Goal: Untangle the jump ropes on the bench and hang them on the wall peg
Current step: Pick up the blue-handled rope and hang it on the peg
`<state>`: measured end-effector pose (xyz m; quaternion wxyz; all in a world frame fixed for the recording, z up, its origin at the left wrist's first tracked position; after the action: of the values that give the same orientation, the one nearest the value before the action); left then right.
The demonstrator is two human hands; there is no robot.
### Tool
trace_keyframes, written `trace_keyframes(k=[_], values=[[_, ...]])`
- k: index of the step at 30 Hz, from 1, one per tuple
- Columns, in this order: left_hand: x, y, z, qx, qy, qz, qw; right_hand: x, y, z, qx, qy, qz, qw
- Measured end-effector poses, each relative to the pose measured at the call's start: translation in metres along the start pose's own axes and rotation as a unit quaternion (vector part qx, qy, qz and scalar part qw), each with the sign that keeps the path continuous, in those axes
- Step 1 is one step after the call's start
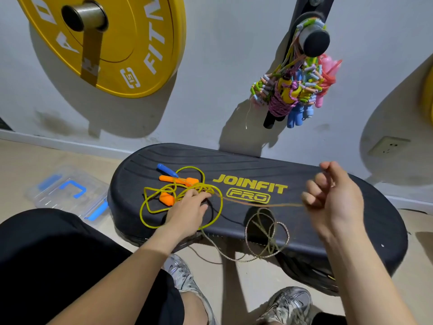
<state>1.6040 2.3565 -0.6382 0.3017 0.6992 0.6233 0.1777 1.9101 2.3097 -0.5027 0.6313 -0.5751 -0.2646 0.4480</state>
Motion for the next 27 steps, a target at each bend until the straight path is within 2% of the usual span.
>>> trace_keyframes(k=[1,2,3,5,8,10,12,15,16,17,18,19,21,22,23,24,27], values=[[0.002,-0.002,0.000,-0.011,0.007,0.008,1.000,0.003,-0.001,-0.007,-0.122,0.027,-0.045,0.991],[0.003,-0.003,-0.001,-0.021,0.023,0.016,0.999,0.005,-0.001,-0.011,-0.277,0.041,-0.103,0.955],[0.004,-0.002,-0.002,-0.023,0.049,0.025,0.998,0.005,0.003,-0.010,-0.426,0.036,-0.151,0.891],[0.003,0.000,-0.007,-0.004,0.116,0.022,0.993,0.005,0.028,-0.003,-0.636,-0.012,-0.185,0.749],[0.000,0.001,-0.015,0.039,0.182,0.005,0.983,-0.001,0.078,0.011,-0.799,-0.048,-0.217,0.558],[-0.003,0.000,-0.019,0.044,0.191,0.014,0.980,-0.005,0.111,0.017,-0.857,-0.072,-0.217,0.461],[-0.004,-0.002,-0.019,0.035,0.159,0.030,0.986,-0.007,0.141,0.015,-0.877,-0.101,-0.206,0.423],[-0.005,-0.007,-0.011,0.051,0.102,0.048,0.992,-0.004,0.158,0.010,-0.883,-0.096,-0.204,0.411],[-0.005,-0.007,-0.009,0.058,0.090,0.050,0.993,-0.002,0.158,0.010,-0.883,-0.086,-0.212,0.410],[-0.005,-0.008,-0.007,0.066,0.081,0.050,0.993,0.002,0.157,0.011,-0.871,-0.078,-0.221,0.432],[-0.004,-0.009,-0.005,0.076,0.073,0.043,0.993,0.006,0.154,0.013,-0.840,-0.080,-0.224,0.488],[-0.004,-0.012,-0.004,0.088,0.070,0.029,0.993,0.010,0.147,0.016,-0.782,-0.104,-0.211,0.577],[-0.003,-0.018,-0.004,0.107,0.073,-0.008,0.992,0.012,0.129,0.026,-0.583,-0.179,-0.168,0.774],[-0.002,-0.021,-0.005,0.110,0.077,-0.025,0.991,0.012,0.115,0.032,-0.481,-0.185,-0.162,0.841],[0.000,-0.024,-0.005,0.110,0.084,-0.037,0.990,0.012,0.099,0.035,-0.401,-0.162,-0.170,0.886],[0.002,-0.025,-0.006,0.105,0.094,-0.049,0.989,0.013,0.083,0.036,-0.338,-0.124,-0.181,0.915],[0.010,-0.027,-0.009,0.059,0.110,-0.088,0.988,0.017,0.049,0.029,-0.203,-0.019,-0.184,0.962]])
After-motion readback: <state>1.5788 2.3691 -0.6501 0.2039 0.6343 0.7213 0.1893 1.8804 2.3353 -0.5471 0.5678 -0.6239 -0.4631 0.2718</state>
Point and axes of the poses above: each hand's wrist, its own x-axis towards the middle knuckle, its own z-axis out of the palm, y = z × x, the point moved 5 cm from there along x, towards the middle knuckle, and after that the axes turned 15 degrees about -x, right-handed, at the moved point
